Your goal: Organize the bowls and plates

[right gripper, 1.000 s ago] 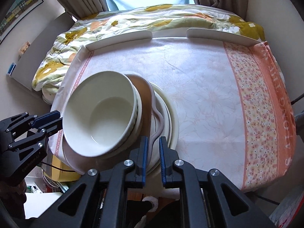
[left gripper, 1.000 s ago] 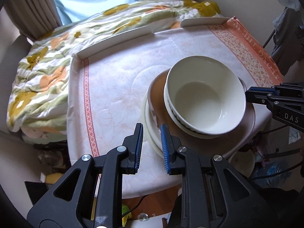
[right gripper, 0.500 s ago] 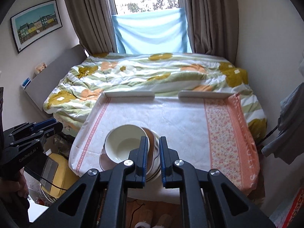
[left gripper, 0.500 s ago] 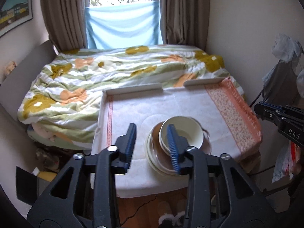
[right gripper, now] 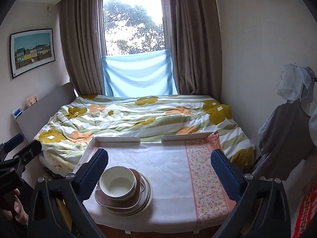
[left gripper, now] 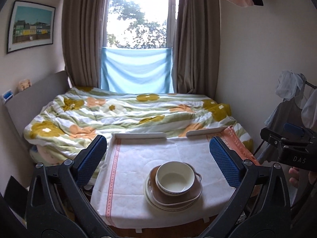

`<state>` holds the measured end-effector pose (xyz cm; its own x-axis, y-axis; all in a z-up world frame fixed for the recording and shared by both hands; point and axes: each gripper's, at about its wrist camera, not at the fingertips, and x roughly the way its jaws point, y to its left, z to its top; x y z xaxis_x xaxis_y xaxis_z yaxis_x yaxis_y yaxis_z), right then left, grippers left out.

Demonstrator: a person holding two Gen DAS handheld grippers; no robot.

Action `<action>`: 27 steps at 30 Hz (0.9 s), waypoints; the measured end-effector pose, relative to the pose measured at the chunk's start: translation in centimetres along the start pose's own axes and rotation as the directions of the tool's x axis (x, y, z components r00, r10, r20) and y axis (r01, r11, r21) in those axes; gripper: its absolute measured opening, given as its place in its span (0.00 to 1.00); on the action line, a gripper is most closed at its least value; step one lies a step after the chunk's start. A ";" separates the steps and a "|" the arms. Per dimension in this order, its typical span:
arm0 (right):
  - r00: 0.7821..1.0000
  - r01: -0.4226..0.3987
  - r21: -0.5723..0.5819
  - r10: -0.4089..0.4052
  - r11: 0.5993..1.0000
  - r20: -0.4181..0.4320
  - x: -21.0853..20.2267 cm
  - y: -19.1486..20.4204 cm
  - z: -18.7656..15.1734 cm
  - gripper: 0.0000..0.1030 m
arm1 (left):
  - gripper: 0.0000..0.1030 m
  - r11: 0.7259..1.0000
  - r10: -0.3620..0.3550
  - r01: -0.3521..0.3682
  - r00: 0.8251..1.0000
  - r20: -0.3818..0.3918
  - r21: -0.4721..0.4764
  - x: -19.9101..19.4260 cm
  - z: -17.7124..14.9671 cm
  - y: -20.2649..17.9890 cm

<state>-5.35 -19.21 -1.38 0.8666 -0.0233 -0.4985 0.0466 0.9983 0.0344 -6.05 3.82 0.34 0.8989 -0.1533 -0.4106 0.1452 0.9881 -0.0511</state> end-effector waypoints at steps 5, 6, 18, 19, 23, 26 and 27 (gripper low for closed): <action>1.000 0.023 -0.028 -0.023 0.999 0.016 -0.2 0.3 -1.0 1.00 | 1.00 1.000 0.022 -0.022 0.999 -0.035 -0.010 0.7 -0.8 -0.1; 1.000 0.020 -0.022 -0.019 1.000 0.018 -0.3 0.3 -1.0 1.00 | 1.00 1.000 0.026 -0.026 0.999 -0.037 -0.008 0.8 -1.0 -0.2; 0.999 0.026 -0.035 -0.025 0.999 0.025 -0.7 0.1 -1.1 1.00 | 1.00 0.999 0.043 -0.042 0.999 -0.026 0.015 0.8 -1.3 -1.1; 0.999 0.026 -0.034 -0.025 0.999 0.025 -0.7 0.1 -1.1 1.00 | 1.00 0.999 0.043 -0.043 0.999 -0.025 0.015 0.8 -1.3 -1.1; 0.999 0.028 -0.031 -0.028 0.999 0.024 -0.6 0.1 -1.2 1.00 | 1.00 0.999 0.045 -0.045 0.999 -0.025 0.015 0.8 -1.2 -1.2; 0.999 0.029 -0.031 -0.028 0.999 0.026 -0.6 0.1 -1.2 1.00 | 1.00 0.999 0.048 -0.048 0.999 -0.021 0.019 0.7 -1.2 -1.4; 0.999 0.030 -0.031 -0.029 0.999 0.027 -0.6 0.0 -1.2 1.00 | 1.00 0.999 0.048 -0.047 0.999 -0.021 0.019 0.7 -1.1 -1.4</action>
<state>-6.51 -19.09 -2.11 0.8778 -0.0533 -0.4761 0.0566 0.9984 -0.0074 -6.08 2.32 -0.91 0.8959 -0.1055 -0.4316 0.1103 0.9938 -0.0141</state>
